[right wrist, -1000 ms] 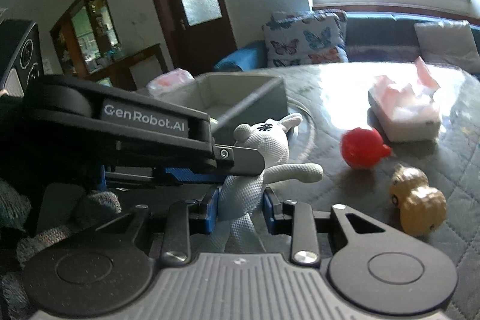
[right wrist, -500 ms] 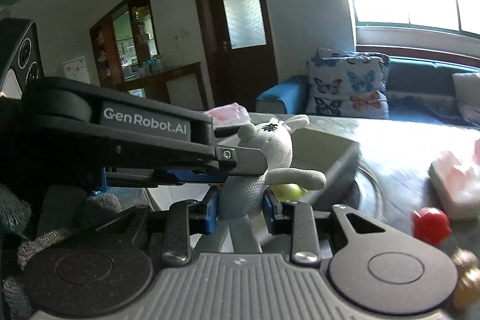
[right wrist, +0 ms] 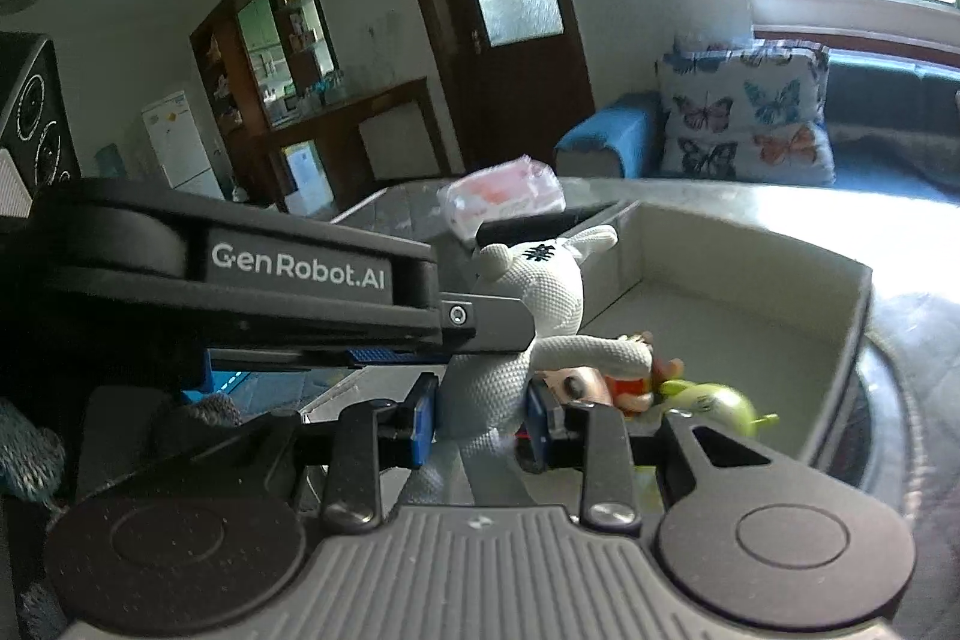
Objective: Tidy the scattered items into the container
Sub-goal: 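Lift the white bunny with the left gripper and carry it over the box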
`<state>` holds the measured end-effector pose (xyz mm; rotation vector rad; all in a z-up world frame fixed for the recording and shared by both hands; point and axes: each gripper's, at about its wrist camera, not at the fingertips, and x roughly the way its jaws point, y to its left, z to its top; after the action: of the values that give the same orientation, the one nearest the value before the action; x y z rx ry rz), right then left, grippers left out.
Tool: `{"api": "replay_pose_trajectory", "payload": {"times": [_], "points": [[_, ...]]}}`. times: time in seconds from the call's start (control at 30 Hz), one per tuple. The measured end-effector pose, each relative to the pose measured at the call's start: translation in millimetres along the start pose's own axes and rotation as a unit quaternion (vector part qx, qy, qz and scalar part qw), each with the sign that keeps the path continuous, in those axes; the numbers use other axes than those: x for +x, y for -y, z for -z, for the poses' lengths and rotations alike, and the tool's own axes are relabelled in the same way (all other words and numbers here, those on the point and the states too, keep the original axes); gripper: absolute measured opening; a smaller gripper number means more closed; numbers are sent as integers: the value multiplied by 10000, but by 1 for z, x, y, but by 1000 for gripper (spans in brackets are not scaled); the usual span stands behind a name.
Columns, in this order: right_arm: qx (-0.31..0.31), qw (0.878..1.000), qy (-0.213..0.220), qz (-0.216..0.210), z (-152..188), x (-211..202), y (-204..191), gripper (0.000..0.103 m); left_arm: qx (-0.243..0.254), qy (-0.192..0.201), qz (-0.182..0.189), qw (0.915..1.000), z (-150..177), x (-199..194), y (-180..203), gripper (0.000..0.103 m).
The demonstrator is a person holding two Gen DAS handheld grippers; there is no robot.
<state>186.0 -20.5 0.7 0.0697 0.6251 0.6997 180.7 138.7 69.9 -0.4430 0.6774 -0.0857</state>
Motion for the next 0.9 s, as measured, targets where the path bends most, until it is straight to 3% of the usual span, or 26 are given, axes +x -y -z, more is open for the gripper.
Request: {"api": "replay_pose_trajectory", "payload": {"times": [0.27, 0.4, 0.7, 0.9], "points": [[-144, 9993, -345, -8, 9, 16, -4, 33, 140, 70, -338, 9993, 3, -2, -2, 29], [-193, 9994, -280, -39, 11, 8, -7, 41, 86, 152, -319, 9993, 6, -12, -1, 29], [-250, 9993, -156, -220, 13, -11, -7, 41, -64, 267, -365, 9990, 15, -27, 1, 29], [-195, 9996, -71, -195, 17, -22, -6, 42, -118, 65, -491, 9987, 18, -13, -5, 29]]}}
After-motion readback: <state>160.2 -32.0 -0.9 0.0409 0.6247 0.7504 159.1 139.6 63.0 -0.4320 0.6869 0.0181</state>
